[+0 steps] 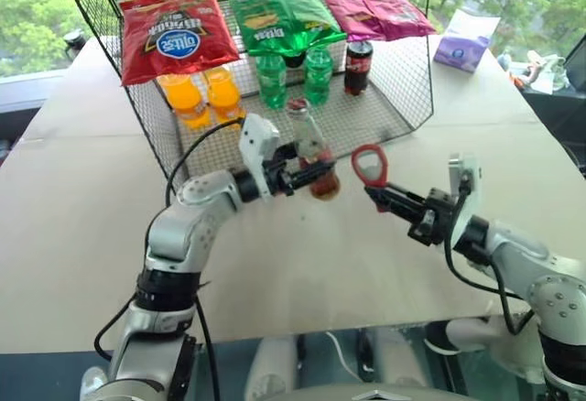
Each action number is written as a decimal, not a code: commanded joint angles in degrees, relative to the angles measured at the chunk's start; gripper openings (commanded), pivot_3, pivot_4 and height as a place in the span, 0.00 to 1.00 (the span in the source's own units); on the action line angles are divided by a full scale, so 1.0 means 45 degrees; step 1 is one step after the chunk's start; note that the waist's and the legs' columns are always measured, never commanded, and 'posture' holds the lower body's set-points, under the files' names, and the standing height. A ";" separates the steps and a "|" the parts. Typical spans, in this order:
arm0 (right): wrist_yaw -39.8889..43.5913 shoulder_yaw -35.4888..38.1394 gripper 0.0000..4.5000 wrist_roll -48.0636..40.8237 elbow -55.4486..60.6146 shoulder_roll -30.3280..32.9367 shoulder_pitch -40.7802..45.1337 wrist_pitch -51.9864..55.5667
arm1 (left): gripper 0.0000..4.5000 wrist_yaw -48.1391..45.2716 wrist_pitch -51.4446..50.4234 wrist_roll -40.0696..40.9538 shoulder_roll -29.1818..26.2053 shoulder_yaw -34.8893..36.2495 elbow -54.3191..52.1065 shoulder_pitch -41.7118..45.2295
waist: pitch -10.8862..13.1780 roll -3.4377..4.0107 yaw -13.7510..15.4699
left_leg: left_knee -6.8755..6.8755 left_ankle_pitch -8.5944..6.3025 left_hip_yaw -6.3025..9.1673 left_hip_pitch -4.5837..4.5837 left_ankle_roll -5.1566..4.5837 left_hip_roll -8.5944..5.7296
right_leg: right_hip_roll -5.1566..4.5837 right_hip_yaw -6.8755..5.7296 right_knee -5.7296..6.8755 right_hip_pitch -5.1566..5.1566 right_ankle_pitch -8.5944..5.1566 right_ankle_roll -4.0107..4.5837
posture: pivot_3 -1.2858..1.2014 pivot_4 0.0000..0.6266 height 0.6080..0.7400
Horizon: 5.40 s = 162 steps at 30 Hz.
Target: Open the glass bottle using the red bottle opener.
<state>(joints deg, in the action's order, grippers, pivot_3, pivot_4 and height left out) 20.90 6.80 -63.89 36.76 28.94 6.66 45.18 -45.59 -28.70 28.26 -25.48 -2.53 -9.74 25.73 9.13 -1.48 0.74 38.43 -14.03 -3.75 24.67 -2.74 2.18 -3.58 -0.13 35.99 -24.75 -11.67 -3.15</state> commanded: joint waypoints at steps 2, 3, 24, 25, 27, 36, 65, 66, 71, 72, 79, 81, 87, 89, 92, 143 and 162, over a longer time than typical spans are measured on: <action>-0.0110 0.0670 0.00 0.0377 0.0835 0.0208 -0.0547 -0.0671 | 0.59 -0.0313 0.1289 -0.0902 0.0127 -0.0628 -0.0039 0.0293 | 0.0001 0.0001 -0.0004 | 0.0007 0.0001 0.0000 0.0001 0.0001 0.0004 | 0.0004 0.0000 0.0003 -0.0001 -0.0011 0.0019 | 0.52 0.24 1.00; -0.0154 0.0749 0.00 0.0410 0.0906 0.0230 -0.0703 -0.0716 | 0.59 -0.0249 0.1433 -0.1108 0.0319 -0.0778 0.0295 0.0494 | 0.0000 0.0001 0.0028 | 0.0009 0.0002 -0.0001 0.0001 0.0001 0.0004 | 0.0003 0.0000 0.0003 -0.0001 -0.0013 0.0023 | 0.52 0.24 1.00; -0.1311 -0.1273 0.00 0.7877 0.0371 0.1861 0.1710 -0.2462 | 0.59 -0.0728 0.3315 -0.3059 0.2100 -0.1674 0.4388 0.2789 | 0.0001 0.0003 0.0016 | 0.0045 0.0002 -0.0008 0.0019 -0.0002 -0.0009 | 0.0026 0.0010 0.0011 0.0012 0.0003 -0.0006 | 0.52 0.24 1.00; -0.1246 -0.1666 0.00 0.8562 0.0171 0.1993 0.1880 -0.2755 | 0.59 -0.0700 0.3292 -0.3058 0.2148 -0.1657 0.4363 0.2782 | 0.0000 0.0004 0.0014 | 0.0045 0.0002 -0.0007 0.0017 -0.0002 -0.0009 | 0.0027 0.0009 0.0012 0.0013 0.0003 -0.0006 | 0.52 0.24 1.00; -0.1017 -0.2232 0.00 0.9520 -0.0106 0.2109 0.2107 -0.3290 | 0.59 -0.0665 0.3230 -0.3096 0.2204 -0.1623 0.4276 0.2774 | 0.0000 0.0005 0.0022 | 0.0048 0.0002 -0.0008 0.0014 -0.0002 -0.0009 | 0.0028 0.0009 0.0016 0.0013 0.0003 -0.0006 | 0.52 0.24 1.00; -0.0571 -0.3421 0.00 1.1683 -0.0941 0.1192 0.2830 -0.4546 | 0.59 -0.0699 0.2748 -0.2826 0.2342 -0.1374 0.3648 0.2601 | 0.0000 0.0005 0.0026 | 0.0060 0.0002 -0.0006 0.0024 -0.0002 -0.0010 | 0.0027 0.0007 0.0020 0.0014 0.0004 -0.0007 | 0.52 0.24 1.00; 0.0393 -0.3162 0.00 1.4006 -0.1583 0.0339 0.3595 -0.5222 | 0.99 -0.0664 0.2379 -0.2366 0.2234 -0.1095 0.2929 0.2572 | 0.0000 0.0007 0.0003 | 0.0164 0.0003 0.0000 0.0010 -0.0001 -0.0003 | 0.0033 0.0009 0.0140 0.0012 0.0001 -0.0003 | 0.52 0.24 1.00; 0.0409 -0.3149 0.00 1.4021 -0.1584 0.0329 0.3598 -0.5225 | 0.99 -0.0661 0.2385 -0.2366 0.2222 -0.1111 0.2914 0.2553 | 0.0000 0.0007 0.0003 | 0.0169 0.0003 0.0000 0.0010 -0.0001 -0.0003 | 0.0033 0.0009 0.0144 0.0012 0.0001 -0.0003 | 0.52 0.24 1.00; 0.0514 -0.3106 0.00 1.4120 -0.1577 0.0278 0.3611 -0.5235 | 0.99 -0.0690 0.2478 -0.2431 0.2215 -0.1191 0.2929 0.2505 | 0.0000 0.0007 -0.0002 | 0.0172 0.0002 0.0001 0.0006 -0.0001 -0.0003 | 0.0033 0.0010 0.0156 0.0012 0.0000 -0.0001 | 0.52 0.24 1.00; 0.0546 -0.3095 0.00 1.4142 -0.1574 0.0274 0.3610 -0.5243 | 0.99 -0.0693 0.2489 -0.2438 0.2221 -0.1205 0.2935 0.2508 | 0.0000 0.0007 -0.0003 | 0.0172 0.0003 0.0001 0.0006 -0.0001 -0.0003 | 0.0034 0.0010 0.0156 0.0012 0.0000 -0.0002 | 0.52 0.24 1.00; 0.0568 -0.3115 0.00 1.4347 -0.1563 0.0169 0.3606 -0.5412 | 0.51 -0.0753 0.2599 -0.2522 0.2169 -0.1285 0.3002 0.2461 | -0.0001 0.0008 -0.0001 | 0.0173 0.0003 0.0001 0.0005 -0.0001 -0.0003 | 0.0034 0.0010 0.0157 0.0013 0.0001 -0.0002 | 0.52 0.24 1.00; 0.0560 -0.3173 0.00 1.4437 -0.1577 0.0120 0.3579 -0.5507 | 0.51 -0.0767 0.2645 -0.2551 0.2156 -0.1310 0.3021 0.2440 | -0.0001 0.0008 0.0000 | 0.0173 0.0003 0.0001 0.0005 -0.0001 -0.0003 | 0.0034 0.0010 0.0157 0.0012 0.0000 -0.0002 | 0.52 0.24 1.00; 0.0520 -0.3291 0.00 1.4799 -0.1656 -0.0068 0.3438 -0.5877 | 0.51 -0.0768 0.2688 -0.2564 0.2161 -0.1356 0.3006 0.2417 | -0.0001 0.0008 0.0001 | 0.0174 0.0003 0.0001 0.0005 0.0000 -0.0004 | 0.0033 0.0010 0.0159 0.0012 0.0001 -0.0002 | 0.52 0.24 1.00; 0.0390 -0.3433 0.00 1.5157 -0.1743 -0.0080 0.3268 -0.6217 | 0.51 -0.0761 0.2691 -0.2540 0.2157 -0.1329 0.2984 0.2401 | -0.0001 0.0008 0.0001 | 0.0175 0.0003 0.0000 0.0005 0.0000 -0.0004 | 0.0034 0.0010 0.0158 0.0012 0.0000 -0.0002 | 0.52 0.24 1.00; 0.0026 -0.3731 0.00 1.5848 -0.1993 -0.0190 0.2918 -0.6871 | 0.51 -0.0736 0.2678 -0.2512 0.2159 -0.1298 0.2968 0.2390 | -0.0001 0.0008 0.0001 | 0.0175 0.0003 0.0001 0.0005 0.0000 -0.0004 | 0.0033 0.0010 0.0158 0.0013 0.0000 -0.0002 | 0.52 0.24 1.00; -0.1331 -0.5725 0.00 2.4157 -0.5058 -0.0655 0.2590 -1.0196 | 0.51 -0.0661 0.2228 -0.2450 0.2382 -0.1193 0.3089 0.2709 | -0.0028 0.0014 -0.0263 | 0.0164 0.0000 -0.0023 -0.0217 0.0001 0.0004 | 0.0017 0.0040 0.0165 0.0201 -0.0038 0.0044 | 0.52 0.24 1.00; 0.2212 -0.4414 0.00 2.2254 -0.3646 0.0342 0.4654 -0.9080 | 0.51 -0.0787 0.2444 -0.2547 0.2297 -0.1266 0.3139 0.2555 | -0.0022 0.0014 -0.0259 | 0.0148 -0.0001 0.0042 -0.0203 0.0000 0.0000 | 0.0002 0.0027 0.0140 0.0194 -0.0039 0.0043 | 0.52 0.24 1.00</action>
<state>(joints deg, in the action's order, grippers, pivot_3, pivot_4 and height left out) 29.45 -13.59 37.17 20.16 30.61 27.00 3.40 -48.35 -18.73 16.86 -15.53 -7.32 5.74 36.30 9.03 -1.42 -0.43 39.09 -14.03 -3.56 23.78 -2.74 2.18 -3.57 -0.02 36.61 -23.89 -11.84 -2.95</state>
